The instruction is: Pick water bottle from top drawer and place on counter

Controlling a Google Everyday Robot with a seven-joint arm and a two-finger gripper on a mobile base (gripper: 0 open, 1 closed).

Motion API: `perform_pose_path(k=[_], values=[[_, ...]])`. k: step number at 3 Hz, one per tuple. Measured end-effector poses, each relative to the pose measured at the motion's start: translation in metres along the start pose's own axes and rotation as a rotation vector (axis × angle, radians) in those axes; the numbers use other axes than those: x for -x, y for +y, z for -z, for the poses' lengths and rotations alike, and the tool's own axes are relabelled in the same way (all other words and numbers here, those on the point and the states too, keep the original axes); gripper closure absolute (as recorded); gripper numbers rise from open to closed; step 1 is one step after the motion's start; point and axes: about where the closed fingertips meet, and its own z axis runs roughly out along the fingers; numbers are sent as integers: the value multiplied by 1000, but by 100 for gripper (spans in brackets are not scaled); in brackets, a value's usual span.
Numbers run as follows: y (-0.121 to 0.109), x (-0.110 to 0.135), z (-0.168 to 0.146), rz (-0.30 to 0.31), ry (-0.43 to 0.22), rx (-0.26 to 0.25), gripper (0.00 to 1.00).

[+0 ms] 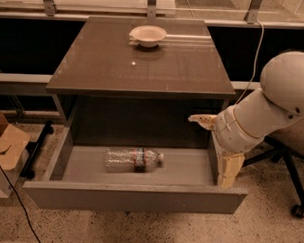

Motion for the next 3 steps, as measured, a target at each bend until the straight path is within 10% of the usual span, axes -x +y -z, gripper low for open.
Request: perform_pose_path(k=[3], values=[[-29,16,-23,-69,-58,-35,0]])
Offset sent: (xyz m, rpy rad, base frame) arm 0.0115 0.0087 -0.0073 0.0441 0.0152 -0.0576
